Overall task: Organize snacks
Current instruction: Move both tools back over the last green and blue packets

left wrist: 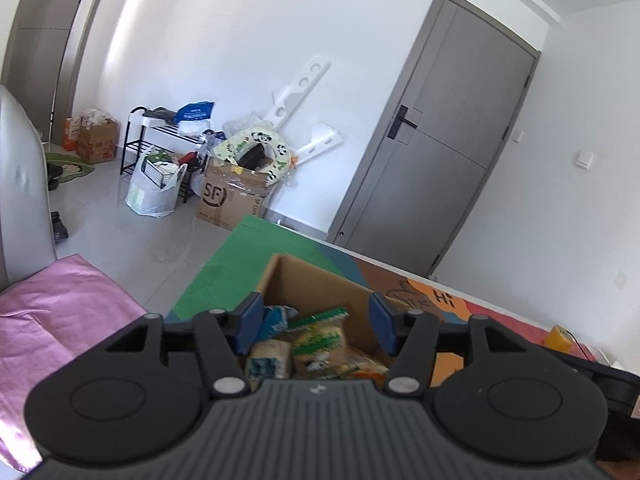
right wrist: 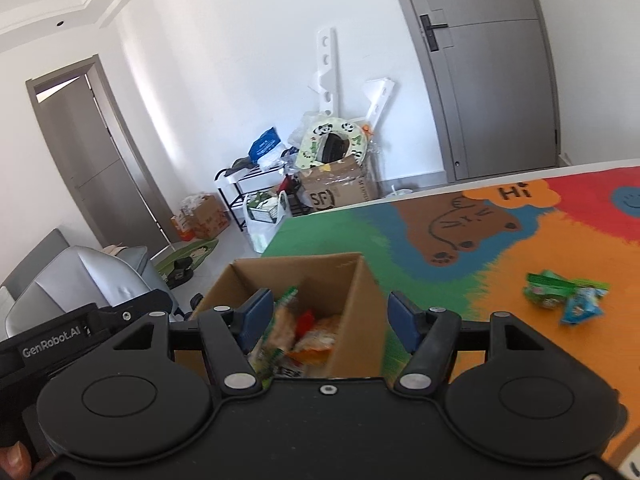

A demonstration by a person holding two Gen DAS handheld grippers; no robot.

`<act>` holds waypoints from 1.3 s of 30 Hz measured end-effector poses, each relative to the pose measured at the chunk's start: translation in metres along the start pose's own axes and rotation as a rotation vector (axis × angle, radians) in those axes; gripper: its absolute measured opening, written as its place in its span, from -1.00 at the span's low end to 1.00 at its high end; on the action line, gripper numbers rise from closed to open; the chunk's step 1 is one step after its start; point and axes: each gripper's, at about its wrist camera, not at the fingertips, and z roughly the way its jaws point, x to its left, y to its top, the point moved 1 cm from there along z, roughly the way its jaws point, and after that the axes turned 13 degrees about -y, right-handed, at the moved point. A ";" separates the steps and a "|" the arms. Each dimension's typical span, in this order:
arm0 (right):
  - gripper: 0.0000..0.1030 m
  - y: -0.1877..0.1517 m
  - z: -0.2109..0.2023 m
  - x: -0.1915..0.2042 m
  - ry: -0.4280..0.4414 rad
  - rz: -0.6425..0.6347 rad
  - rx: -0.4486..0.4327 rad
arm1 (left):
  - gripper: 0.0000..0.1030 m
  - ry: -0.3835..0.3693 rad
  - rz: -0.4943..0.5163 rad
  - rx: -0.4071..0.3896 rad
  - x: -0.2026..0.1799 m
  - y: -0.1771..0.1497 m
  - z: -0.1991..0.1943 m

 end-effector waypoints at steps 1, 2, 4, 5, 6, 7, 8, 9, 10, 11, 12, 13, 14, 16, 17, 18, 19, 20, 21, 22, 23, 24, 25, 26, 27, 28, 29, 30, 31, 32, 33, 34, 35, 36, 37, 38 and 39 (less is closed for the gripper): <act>0.25 -0.001 -0.001 -0.005 -0.006 0.007 0.001 | 0.19 -0.001 0.003 0.004 -0.003 -0.002 0.002; 0.26 -0.002 -0.003 -0.011 -0.010 0.016 0.002 | 0.26 -0.001 0.007 0.007 -0.005 -0.003 0.003; 0.26 -0.004 -0.005 -0.022 -0.019 0.031 0.005 | 0.37 0.004 0.018 0.016 -0.013 -0.008 0.006; 0.28 -0.005 -0.007 -0.028 -0.024 0.038 0.008 | 0.43 0.005 0.023 0.020 -0.016 -0.009 0.008; 0.32 -0.006 -0.008 -0.033 -0.027 0.044 0.010 | 0.46 0.005 0.028 0.025 -0.020 -0.010 0.009; 0.33 -0.008 -0.010 -0.039 -0.030 0.051 0.013 | 0.50 0.001 0.033 0.031 -0.024 -0.012 0.011; 0.37 -0.009 -0.012 -0.044 -0.033 0.055 0.015 | 0.54 -0.003 0.038 0.038 -0.028 -0.014 0.013; 0.41 -0.010 -0.014 -0.049 -0.037 0.059 0.016 | 0.55 -0.006 0.042 0.047 -0.033 -0.017 0.015; 0.42 -0.010 -0.016 -0.053 -0.040 0.062 0.016 | 0.58 -0.005 0.045 0.055 -0.038 -0.019 0.016; 0.43 -0.011 -0.018 -0.058 -0.041 0.066 0.015 | 0.62 -0.003 0.048 0.062 -0.041 -0.021 0.018; 0.46 -0.012 -0.021 -0.062 -0.041 0.070 0.014 | 0.65 0.001 0.053 0.071 -0.044 -0.024 0.019; 0.47 -0.013 -0.023 -0.067 -0.044 0.075 0.013 | 0.67 0.005 0.060 0.079 -0.049 -0.026 0.021; 0.49 -0.015 -0.025 -0.071 -0.048 0.080 0.012 | 0.68 0.011 0.066 0.086 -0.053 -0.029 0.022; 0.51 -0.017 -0.029 -0.080 -0.053 0.090 0.013 | 0.69 0.016 0.072 0.096 -0.060 -0.034 0.024; 0.52 -0.018 -0.031 -0.086 -0.056 0.096 0.013 | 0.69 0.015 0.073 0.100 -0.062 -0.036 0.024; 0.53 -0.020 -0.033 -0.092 -0.059 0.102 0.013 | 0.69 0.013 0.074 0.105 -0.065 -0.038 0.024; 0.53 -0.021 -0.035 -0.096 -0.062 0.107 0.013 | 0.70 0.012 0.076 0.108 -0.068 -0.041 0.023; 0.54 -0.022 -0.036 -0.101 -0.064 0.111 0.012 | 0.70 0.012 0.080 0.110 -0.071 -0.043 0.023; 0.55 -0.023 -0.038 -0.107 -0.066 0.116 0.012 | 0.70 0.012 0.088 0.112 -0.075 -0.045 0.023; 0.57 -0.024 -0.041 -0.112 -0.069 0.121 0.012 | 0.70 0.012 0.092 0.115 -0.078 -0.046 0.023; 0.61 -0.025 -0.043 -0.116 -0.071 0.125 0.012 | 0.71 0.012 0.096 0.118 -0.082 -0.048 0.023; 0.64 -0.025 -0.044 -0.120 -0.073 0.128 0.013 | 0.71 0.011 0.098 0.120 -0.085 -0.049 0.024; 0.67 -0.026 -0.046 -0.125 -0.074 0.132 0.014 | 0.71 0.010 0.101 0.123 -0.090 -0.052 0.025; 0.70 -0.027 -0.047 -0.129 -0.075 0.135 0.015 | 0.71 0.007 0.105 0.128 -0.093 -0.053 0.026; 0.73 -0.028 -0.048 -0.133 -0.076 0.139 0.015 | 0.71 0.005 0.108 0.133 -0.097 -0.054 0.027; 0.74 -0.029 -0.050 -0.138 -0.076 0.141 0.013 | 0.71 0.003 0.111 0.141 -0.100 -0.056 0.029; 0.78 -0.030 -0.052 -0.142 -0.076 0.142 0.011 | 0.71 0.001 0.113 0.146 -0.103 -0.058 0.030; 0.80 -0.030 -0.053 -0.145 -0.078 0.143 0.011 | 0.71 -0.002 0.115 0.151 -0.107 -0.060 0.032; 0.81 -0.030 -0.054 -0.149 -0.081 0.143 0.012 | 0.71 -0.006 0.118 0.155 -0.110 -0.062 0.034; 0.81 -0.030 -0.055 -0.153 -0.084 0.146 0.013 | 0.71 -0.009 0.120 0.158 -0.113 -0.064 0.036; 0.81 -0.030 -0.056 -0.156 -0.089 0.150 0.012 | 0.71 -0.011 0.119 0.161 -0.116 -0.066 0.038; 0.81 -0.030 -0.056 -0.160 -0.094 0.155 0.010 | 0.71 -0.015 0.119 0.163 -0.119 -0.067 0.040; 0.81 -0.029 -0.056 -0.164 -0.101 0.161 0.009 | 0.71 -0.018 0.119 0.166 -0.121 -0.067 0.043; 0.81 -0.029 -0.056 -0.168 -0.108 0.168 0.008 | 0.71 -0.023 0.121 0.169 -0.124 -0.068 0.046; 0.81 -0.028 -0.056 -0.171 -0.113 0.175 0.007 | 0.71 -0.030 0.123 0.170 -0.127 -0.068 0.048; 0.81 -0.028 -0.055 -0.174 -0.118 0.182 0.005 | 0.72 -0.038 0.125 0.170 -0.129 -0.069 0.050; 0.80 -0.027 -0.054 -0.178 -0.123 0.190 0.005 | 0.71 -0.043 0.128 0.171 -0.130 -0.070 0.053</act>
